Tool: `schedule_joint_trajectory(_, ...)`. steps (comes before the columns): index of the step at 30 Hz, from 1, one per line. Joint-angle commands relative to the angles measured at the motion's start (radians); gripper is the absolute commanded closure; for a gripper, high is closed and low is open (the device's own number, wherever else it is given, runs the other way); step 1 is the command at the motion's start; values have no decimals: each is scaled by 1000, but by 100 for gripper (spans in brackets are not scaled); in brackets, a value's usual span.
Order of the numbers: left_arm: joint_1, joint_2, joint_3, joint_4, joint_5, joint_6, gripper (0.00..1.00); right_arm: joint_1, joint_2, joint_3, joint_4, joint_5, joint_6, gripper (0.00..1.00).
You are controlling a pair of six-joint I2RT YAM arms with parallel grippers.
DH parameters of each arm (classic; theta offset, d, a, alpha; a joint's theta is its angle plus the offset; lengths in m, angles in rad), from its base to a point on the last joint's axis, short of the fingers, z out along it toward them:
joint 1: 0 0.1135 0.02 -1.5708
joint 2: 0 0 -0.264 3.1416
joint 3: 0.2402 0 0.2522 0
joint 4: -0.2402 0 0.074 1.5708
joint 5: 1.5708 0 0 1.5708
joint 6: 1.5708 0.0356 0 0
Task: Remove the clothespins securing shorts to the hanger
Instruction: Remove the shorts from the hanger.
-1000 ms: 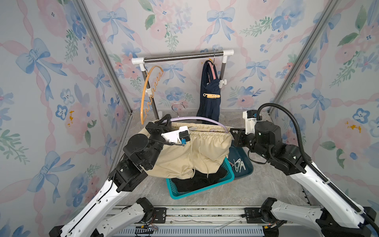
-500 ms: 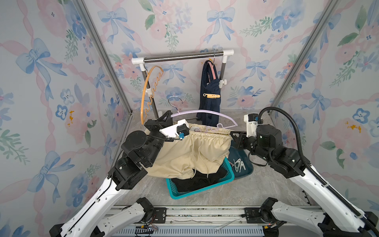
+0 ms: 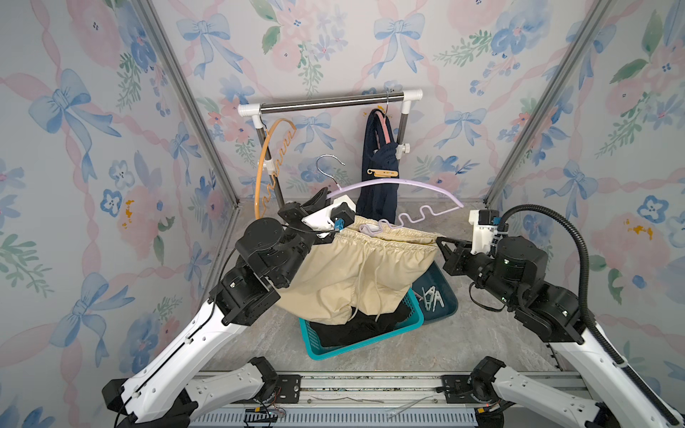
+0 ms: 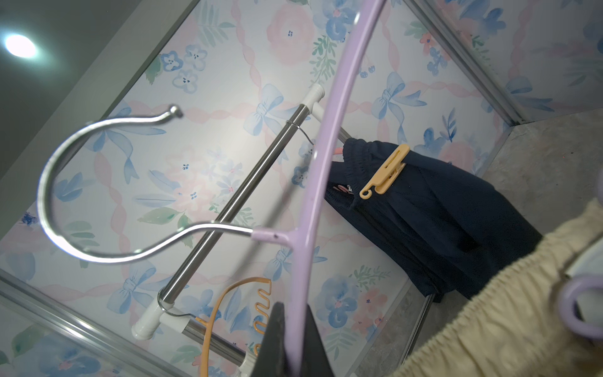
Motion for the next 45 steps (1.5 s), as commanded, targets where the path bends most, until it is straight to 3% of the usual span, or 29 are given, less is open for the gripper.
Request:
schedule_joint_trajectory(1,-32,14,68,93,-33,-61,100,-17,-22,29,-26,46,-31,100)
schedule_joint_trajectory(10,-137,60,62,100,-124,-161,100,-17,-28,20,7,-30,-38,100)
schedule_joint_trajectory(16,-144,-19,-27,95,-183,-293,100,0,3,12,66,-102,-20,100)
schedule_joint_trajectory(19,-145,-69,-62,94,-230,-349,100,59,50,39,101,-106,-24,100)
schedule_joint_trajectory(24,-144,-123,-60,72,-268,-396,100,259,172,205,85,6,-129,100)
schedule_joint_trajectory(26,-145,-129,-40,62,-256,-412,100,294,217,290,59,17,-168,100)
schedule_joint_trajectory(45,-143,-144,18,77,-203,-436,100,287,496,918,-144,103,-415,100)
